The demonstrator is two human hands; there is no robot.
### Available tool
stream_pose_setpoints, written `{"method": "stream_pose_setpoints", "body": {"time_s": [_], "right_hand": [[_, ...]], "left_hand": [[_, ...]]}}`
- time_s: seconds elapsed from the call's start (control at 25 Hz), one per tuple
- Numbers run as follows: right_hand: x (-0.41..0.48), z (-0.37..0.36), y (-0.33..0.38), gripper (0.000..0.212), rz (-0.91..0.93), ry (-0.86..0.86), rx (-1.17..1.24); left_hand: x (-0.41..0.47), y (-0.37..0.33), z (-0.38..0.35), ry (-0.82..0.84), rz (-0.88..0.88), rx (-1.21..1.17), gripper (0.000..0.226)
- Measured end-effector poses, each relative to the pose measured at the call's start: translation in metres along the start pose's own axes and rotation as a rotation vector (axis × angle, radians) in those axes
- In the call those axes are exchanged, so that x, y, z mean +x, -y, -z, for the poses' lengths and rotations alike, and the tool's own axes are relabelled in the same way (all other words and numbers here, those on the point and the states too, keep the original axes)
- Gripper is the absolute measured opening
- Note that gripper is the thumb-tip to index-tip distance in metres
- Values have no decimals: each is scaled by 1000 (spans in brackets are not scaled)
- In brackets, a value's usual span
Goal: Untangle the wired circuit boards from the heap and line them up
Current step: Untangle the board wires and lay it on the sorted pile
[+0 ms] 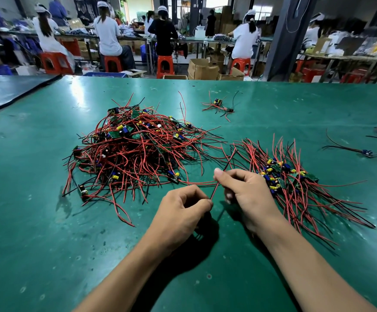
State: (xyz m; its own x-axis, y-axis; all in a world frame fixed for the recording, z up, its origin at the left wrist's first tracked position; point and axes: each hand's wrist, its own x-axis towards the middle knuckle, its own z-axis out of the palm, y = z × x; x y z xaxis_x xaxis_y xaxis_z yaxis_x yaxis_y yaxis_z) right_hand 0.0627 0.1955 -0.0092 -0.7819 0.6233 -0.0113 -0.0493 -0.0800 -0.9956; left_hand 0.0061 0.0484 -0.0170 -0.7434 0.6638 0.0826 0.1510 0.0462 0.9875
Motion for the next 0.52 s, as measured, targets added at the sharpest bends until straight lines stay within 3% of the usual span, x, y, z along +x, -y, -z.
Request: {"method": "stream_pose_setpoints", "body": {"time_s": [0.12,0.32,0.52], "right_hand": [[7,4,3,21,3,-75,191],[7,4,11,30,-149,-18,375],[8,7,18,25,-184,-62,546]], "left_hand": [[0,-1,1,50,6,19,21],[1,-1,4,91,22,-36,20],[0,-3,5,134,27,-47,16]]}}
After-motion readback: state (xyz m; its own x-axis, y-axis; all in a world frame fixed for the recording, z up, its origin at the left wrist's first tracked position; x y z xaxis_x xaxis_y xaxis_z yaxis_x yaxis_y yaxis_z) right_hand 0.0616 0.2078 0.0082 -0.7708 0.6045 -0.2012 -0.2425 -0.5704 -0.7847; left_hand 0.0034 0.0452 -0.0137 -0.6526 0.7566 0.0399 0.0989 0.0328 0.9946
